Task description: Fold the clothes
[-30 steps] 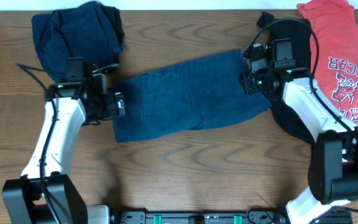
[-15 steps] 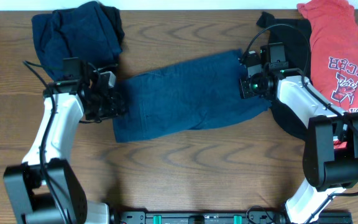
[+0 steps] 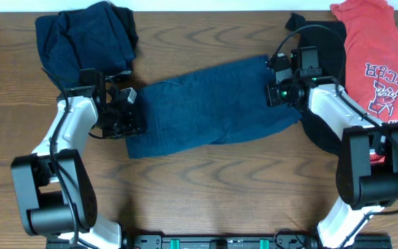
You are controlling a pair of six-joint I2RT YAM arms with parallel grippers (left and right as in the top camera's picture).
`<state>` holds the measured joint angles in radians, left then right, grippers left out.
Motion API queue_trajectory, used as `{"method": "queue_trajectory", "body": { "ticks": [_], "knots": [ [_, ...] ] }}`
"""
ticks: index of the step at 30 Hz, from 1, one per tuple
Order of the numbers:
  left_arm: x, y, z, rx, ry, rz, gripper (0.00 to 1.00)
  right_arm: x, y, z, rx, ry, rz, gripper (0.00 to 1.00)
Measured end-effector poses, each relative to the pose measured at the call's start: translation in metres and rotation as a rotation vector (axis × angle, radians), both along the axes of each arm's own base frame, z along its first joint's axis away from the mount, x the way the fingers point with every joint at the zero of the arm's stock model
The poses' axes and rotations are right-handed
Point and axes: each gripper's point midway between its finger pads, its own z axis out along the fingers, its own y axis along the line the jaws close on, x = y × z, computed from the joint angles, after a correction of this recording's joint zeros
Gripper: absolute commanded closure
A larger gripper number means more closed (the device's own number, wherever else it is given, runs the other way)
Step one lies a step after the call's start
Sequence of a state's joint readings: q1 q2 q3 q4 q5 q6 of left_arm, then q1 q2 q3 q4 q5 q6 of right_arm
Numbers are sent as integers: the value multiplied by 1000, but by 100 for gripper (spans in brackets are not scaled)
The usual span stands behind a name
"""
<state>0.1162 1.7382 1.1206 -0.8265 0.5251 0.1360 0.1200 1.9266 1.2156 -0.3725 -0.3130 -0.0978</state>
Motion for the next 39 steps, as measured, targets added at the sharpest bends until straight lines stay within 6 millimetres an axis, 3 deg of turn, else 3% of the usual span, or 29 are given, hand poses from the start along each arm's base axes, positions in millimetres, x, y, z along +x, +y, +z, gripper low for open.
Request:
{"method": "queue_trajectory", "body": {
  "ticks": [6, 10, 14, 19, 27, 35, 39],
  "knots": [
    [3, 0, 28, 11, -90, -3, 76, -2, -2, -34, 14, 66, -14, 99],
    [4, 1, 43, 18, -144, -3, 75, 3, -10, -34, 35, 58, -38, 99],
    [6, 4, 43, 22, -154, -8, 51, 6, -15, -33, 38, 51, -51, 99],
    [7, 15, 28, 20, -116, 14, 36, 8, -15, -32, 44, 41, -52, 99],
    [8, 34, -21, 0, 8, 62, 32, 9, -14, -31, 51, 38, -51, 99],
    [8, 32, -44, -18, 51, 56, 32, 9, -14, -31, 51, 39, -51, 99],
    [12, 30, -44, -38, 44, 56, 32, 9, -13, -31, 54, 39, -50, 99]
  ]
}}
